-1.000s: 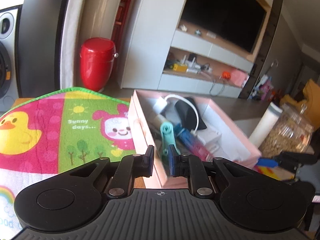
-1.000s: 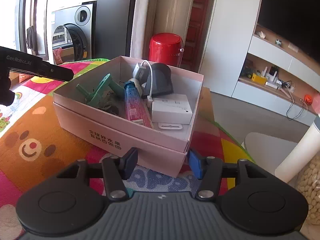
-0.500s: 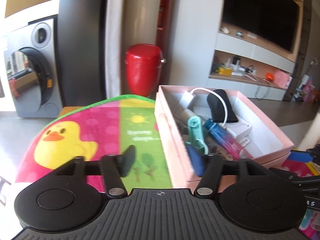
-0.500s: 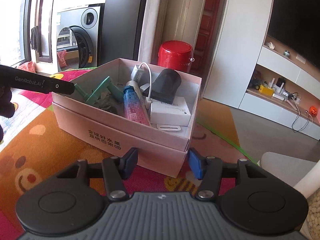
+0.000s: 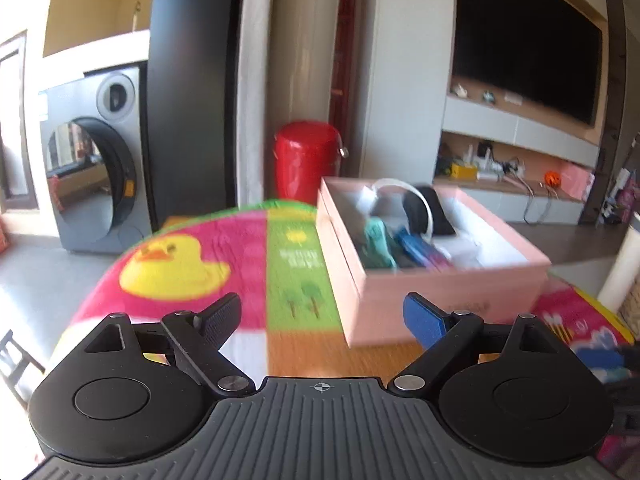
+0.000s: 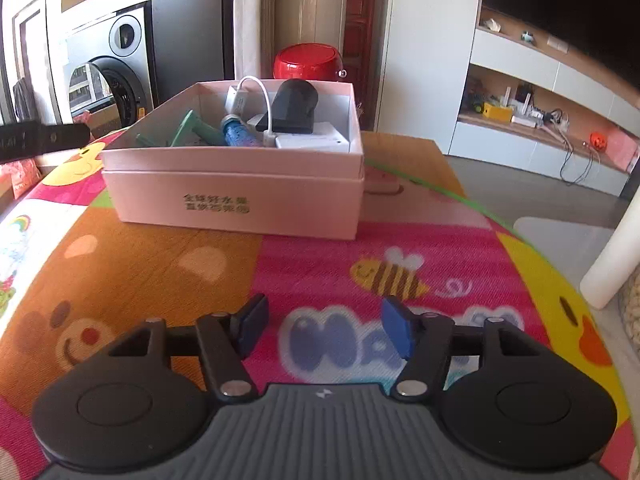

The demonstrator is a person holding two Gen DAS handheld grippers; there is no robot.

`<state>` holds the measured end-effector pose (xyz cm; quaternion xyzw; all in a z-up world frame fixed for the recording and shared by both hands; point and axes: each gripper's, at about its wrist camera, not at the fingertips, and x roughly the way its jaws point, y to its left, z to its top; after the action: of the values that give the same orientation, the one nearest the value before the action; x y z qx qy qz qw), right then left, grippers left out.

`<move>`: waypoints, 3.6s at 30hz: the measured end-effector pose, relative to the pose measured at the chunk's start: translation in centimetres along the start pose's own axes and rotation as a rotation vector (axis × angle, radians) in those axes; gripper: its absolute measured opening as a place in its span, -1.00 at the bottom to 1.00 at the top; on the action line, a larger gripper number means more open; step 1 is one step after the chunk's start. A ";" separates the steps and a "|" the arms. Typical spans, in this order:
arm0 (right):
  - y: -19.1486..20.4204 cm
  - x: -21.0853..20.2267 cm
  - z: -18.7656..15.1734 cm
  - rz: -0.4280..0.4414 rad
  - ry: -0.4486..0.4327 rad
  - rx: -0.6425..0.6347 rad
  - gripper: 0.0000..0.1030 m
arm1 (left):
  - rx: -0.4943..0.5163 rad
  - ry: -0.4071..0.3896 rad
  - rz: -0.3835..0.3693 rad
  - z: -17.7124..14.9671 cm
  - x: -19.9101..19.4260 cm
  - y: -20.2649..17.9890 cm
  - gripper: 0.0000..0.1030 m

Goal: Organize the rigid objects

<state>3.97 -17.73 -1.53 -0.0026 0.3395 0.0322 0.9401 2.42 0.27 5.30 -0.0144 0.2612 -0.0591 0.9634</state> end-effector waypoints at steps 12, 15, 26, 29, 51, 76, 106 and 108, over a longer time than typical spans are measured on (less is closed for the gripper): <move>-0.3 0.3 -1.0 -0.050 0.017 0.090 1.00 | 0.062 0.138 0.096 -4.8 0.3 -3.7 0.80; -0.3 -0.2 -1.5 -0.043 -0.002 0.088 1.00 | 0.044 0.141 0.111 -4.7 0.2 -3.8 0.80; 0.1 -0.7 -2.3 -0.004 -0.041 0.056 1.00 | 0.019 0.141 0.115 -4.7 0.2 -3.7 0.80; 0.4 -0.7 -2.3 -0.014 -0.039 0.045 1.00 | 0.030 0.141 0.123 -4.8 0.2 -4.0 0.81; 0.1 -0.7 -2.3 -0.011 -0.040 0.049 1.00 | 0.028 0.141 0.123 -4.8 0.3 -4.0 0.82; 0.0 -0.8 -2.3 -0.010 -0.040 0.049 1.00 | 0.013 0.142 0.109 -4.8 0.3 -3.8 0.81; 0.0 -0.8 -2.3 -0.010 -0.040 0.049 1.00 | 0.017 0.143 0.112 -4.8 0.4 -3.8 0.82; 0.0 -0.8 -2.3 -0.010 -0.040 0.049 1.00 | 0.017 0.143 0.112 -4.8 0.4 -3.7 0.82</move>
<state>1.93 -17.80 -2.80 0.0195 0.3212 0.0190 0.9466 -0.04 -3.49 1.16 0.0125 0.3290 -0.0084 0.9442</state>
